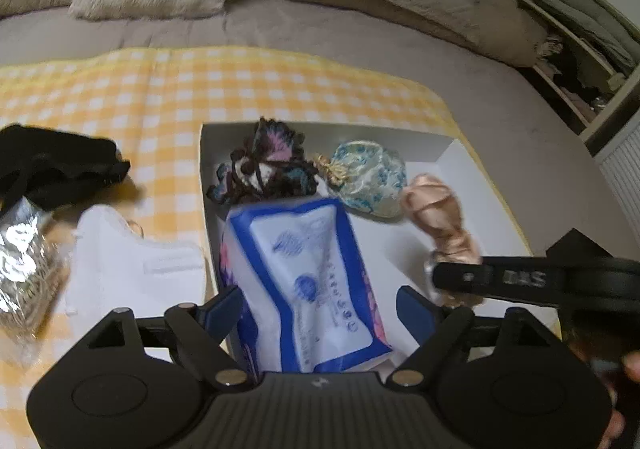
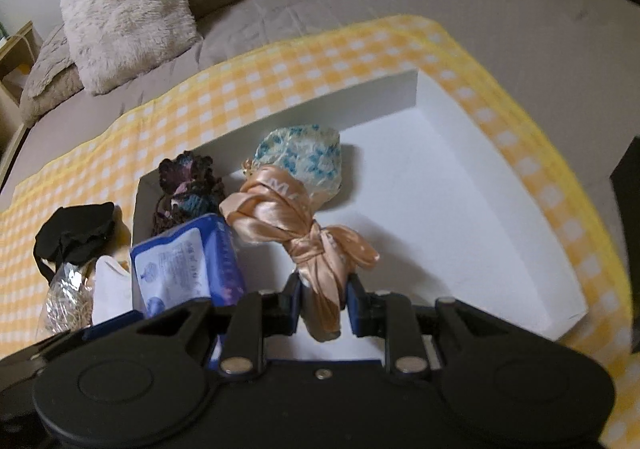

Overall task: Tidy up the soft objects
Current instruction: 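Lower the tissue pack into the box with the left tool while the right tool releases the ribbon there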

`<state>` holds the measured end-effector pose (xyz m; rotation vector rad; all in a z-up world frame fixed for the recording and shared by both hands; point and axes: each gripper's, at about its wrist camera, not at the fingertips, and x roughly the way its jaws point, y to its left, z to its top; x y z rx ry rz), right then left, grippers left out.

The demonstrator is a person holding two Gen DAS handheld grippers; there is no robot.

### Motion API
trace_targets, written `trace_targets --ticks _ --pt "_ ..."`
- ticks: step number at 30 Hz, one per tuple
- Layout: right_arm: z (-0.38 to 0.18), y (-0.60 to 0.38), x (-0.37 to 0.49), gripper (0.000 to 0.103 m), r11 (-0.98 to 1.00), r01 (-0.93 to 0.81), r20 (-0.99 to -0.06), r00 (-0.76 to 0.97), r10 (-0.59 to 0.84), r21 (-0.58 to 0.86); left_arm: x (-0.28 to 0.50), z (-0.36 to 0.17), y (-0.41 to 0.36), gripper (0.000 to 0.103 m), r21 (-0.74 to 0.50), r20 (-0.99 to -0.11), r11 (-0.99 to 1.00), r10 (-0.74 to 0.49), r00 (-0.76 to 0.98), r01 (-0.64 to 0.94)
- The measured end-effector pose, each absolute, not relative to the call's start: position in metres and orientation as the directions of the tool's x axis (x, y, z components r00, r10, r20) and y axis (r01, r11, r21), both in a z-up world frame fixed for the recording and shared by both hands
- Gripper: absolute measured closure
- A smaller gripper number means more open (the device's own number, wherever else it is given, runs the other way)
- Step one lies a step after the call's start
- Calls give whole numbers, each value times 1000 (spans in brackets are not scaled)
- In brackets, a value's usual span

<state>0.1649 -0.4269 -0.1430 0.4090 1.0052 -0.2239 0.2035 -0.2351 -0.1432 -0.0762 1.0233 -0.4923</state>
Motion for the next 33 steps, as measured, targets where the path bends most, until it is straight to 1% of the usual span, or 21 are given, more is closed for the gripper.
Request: trace_targets --ticks 2,3,4,5,6,7,18,27,33 --pt "-147 -425 169 78 897 373 -858 513 14 238 202 -139 -232 19 -279 -793 883 -434 428 377" --pt "-148 -424 171 76 895 372 -858 513 21 245 201 -137 -231 19 -274 -792 882 -434 430 385" --pt "-149 -423 173 69 893 371 -855 518 28 254 200 -135 -229 19 -267 -792 881 -431 432 390" --pt "-151 -422 174 67 889 375 -850 526 30 263 199 -134 -228 19 -260 -796 881 -427 430 394" --pt "-151 -420 175 59 885 376 -846 531 38 275 199 -134 -227 19 -254 -800 882 -422 426 398" --pt "-151 -420 177 55 882 377 -846 531 44 282 198 -134 -226 19 -249 -805 882 -418 422 400" --pt "-139 -416 168 52 918 344 -858 514 -8 197 192 -131 -220 19 -218 -831 883 -391 395 415" --pt "-109 -421 138 51 926 326 -817 575 -36 188 178 -112 -212 19 -208 -814 890 -388 432 407" --pt "-84 -417 114 46 939 294 -776 628 -50 177 167 -97 -202 19 -201 -798 893 -388 461 402"
